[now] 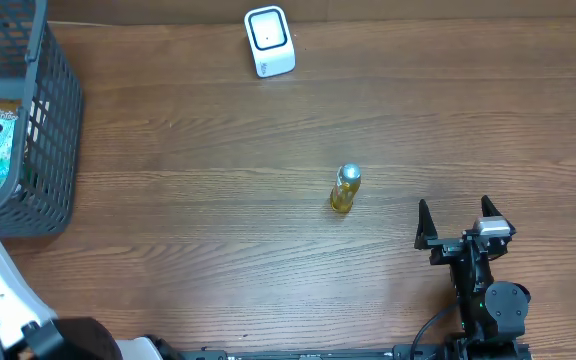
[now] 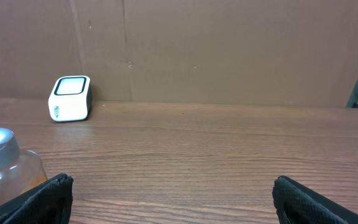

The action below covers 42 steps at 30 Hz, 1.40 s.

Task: Scan the item barcode
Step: 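Return the left gripper to the basket and grasp the green-lidded jar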

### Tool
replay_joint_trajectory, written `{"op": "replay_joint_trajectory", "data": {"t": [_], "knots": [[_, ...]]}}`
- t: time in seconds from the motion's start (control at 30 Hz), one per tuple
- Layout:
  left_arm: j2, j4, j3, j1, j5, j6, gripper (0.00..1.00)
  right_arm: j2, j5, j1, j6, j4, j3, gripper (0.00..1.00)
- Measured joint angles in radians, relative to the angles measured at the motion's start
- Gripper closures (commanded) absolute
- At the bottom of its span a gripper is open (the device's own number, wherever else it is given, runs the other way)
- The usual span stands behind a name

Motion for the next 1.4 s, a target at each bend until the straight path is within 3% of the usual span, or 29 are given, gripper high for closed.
{"op": "replay_joint_trajectory", "data": {"t": [0.37,1.0,1.2,1.4], "knots": [[0.187,-0.001,0.000,0.103,0.191,0.116,0.00,0.000,0.000,0.000,0.000,0.000,0.000,0.00],[0.443,-0.097,0.000,0.102,0.254,0.153,0.04,0.000,0.000,0.000,0.000,0.000,0.000,0.00],[0.478,-0.094,0.000,0.102,0.262,0.154,0.12,0.000,0.000,0.000,0.000,0.000,0.000,0.00],[0.480,-0.092,0.000,0.102,0.266,0.160,0.32,0.000,0.000,0.000,0.000,0.000,0.000,0.00]]}}
